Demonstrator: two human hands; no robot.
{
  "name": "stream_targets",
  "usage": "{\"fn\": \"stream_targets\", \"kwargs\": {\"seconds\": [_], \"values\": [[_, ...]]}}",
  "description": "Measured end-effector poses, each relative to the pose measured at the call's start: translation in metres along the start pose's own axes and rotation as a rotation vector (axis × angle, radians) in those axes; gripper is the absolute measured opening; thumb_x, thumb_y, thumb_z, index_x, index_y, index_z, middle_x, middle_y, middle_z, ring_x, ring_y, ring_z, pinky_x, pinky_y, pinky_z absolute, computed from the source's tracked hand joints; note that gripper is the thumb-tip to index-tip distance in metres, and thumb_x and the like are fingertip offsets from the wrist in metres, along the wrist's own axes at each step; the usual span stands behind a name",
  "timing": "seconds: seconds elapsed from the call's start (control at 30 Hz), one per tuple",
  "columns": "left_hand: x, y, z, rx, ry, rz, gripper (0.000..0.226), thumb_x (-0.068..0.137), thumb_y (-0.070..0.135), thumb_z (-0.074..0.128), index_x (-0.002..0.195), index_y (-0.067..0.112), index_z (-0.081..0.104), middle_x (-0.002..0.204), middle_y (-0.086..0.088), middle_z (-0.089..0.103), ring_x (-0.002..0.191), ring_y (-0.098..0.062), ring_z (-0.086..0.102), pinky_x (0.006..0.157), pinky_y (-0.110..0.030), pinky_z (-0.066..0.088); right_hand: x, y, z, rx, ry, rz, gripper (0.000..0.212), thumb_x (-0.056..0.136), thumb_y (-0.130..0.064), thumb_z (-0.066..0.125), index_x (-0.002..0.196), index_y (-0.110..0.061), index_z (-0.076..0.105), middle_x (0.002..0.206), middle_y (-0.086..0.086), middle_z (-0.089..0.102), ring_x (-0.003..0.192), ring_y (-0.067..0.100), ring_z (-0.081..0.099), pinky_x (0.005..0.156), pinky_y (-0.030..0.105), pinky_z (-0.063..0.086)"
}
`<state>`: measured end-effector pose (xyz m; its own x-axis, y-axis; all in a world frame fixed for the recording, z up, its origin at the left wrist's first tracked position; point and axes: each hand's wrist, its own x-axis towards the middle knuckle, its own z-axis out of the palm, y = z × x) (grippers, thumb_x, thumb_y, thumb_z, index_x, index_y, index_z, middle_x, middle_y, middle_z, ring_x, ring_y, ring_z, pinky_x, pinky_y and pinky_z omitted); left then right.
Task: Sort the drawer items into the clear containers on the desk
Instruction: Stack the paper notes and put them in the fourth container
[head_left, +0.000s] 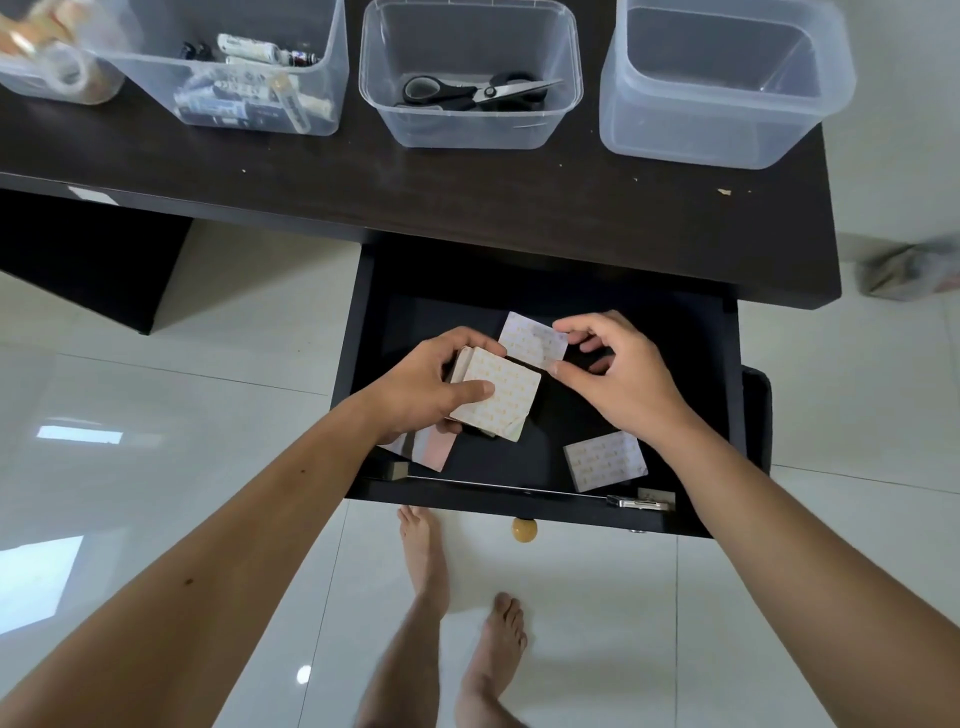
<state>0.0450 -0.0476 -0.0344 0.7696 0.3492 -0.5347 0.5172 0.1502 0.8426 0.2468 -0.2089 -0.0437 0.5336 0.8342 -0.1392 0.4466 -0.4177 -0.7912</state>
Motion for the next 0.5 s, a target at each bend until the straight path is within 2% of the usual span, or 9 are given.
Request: {"fn": "stream_targets", "kwargs": {"seconds": [0.17, 0.27, 0.4, 0.5], "values": [[0.003, -0.004, -0.001, 0.006, 0.002, -0.026, 0.038, 0.099, 0.007, 0.071, 0.125, 0.033, 0.063, 0.123, 0.003, 0.068, 0.116, -0.02, 0.068, 0.069, -0.034, 0.065, 0.016, 0.011, 0.011, -0.158, 0.016, -0.012, 0.065, 0.074, -0.028, 0.096, 0.133, -0.023, 0.068, 0.115, -0.007, 0.053, 0.099, 0.011, 0.056, 0.084, 0.026, 0.048], [0.004, -0.004, -0.001, 0.0, -0.003, -0.025, 0.038, 0.099, 0.007, 0.071, 0.125, 0.032, 0.062, 0.123, 0.003, 0.068, 0.117, -0.022, 0.068, 0.066, -0.031, 0.064, 0.019, 0.013, 0.012, -0.222, 0.015, -0.031, 0.06, 0.074, -0.029, 0.096, 0.128, -0.02, 0.072, 0.114, -0.006, 0.052, 0.097, 0.011, 0.054, 0.082, 0.025, 0.046], [0.005, -0.006, -0.002, 0.012, -0.008, -0.013, 0.039, 0.098, 0.008, 0.072, 0.126, 0.033, 0.062, 0.123, 0.003, 0.067, 0.117, -0.02, 0.068, 0.066, -0.031, 0.065, 0.014, 0.011, 0.005, -0.219, 0.033, -0.01, 0.053, 0.075, -0.031, 0.095, 0.122, -0.023, 0.073, 0.115, -0.008, 0.057, 0.09, 0.01, 0.06, 0.078, 0.031, 0.057], [0.006, -0.006, -0.002, 0.004, -0.002, -0.005, 0.04, 0.098, 0.008, 0.072, 0.128, 0.033, 0.062, 0.123, 0.004, 0.068, 0.116, -0.019, 0.067, 0.069, -0.033, 0.066, 0.002, 0.002, -0.006, -0.1, 0.064, 0.036, 0.05, 0.076, -0.026, 0.095, 0.121, -0.025, 0.073, 0.107, -0.01, 0.069, 0.083, 0.008, 0.07, 0.079, 0.029, 0.063]]}}
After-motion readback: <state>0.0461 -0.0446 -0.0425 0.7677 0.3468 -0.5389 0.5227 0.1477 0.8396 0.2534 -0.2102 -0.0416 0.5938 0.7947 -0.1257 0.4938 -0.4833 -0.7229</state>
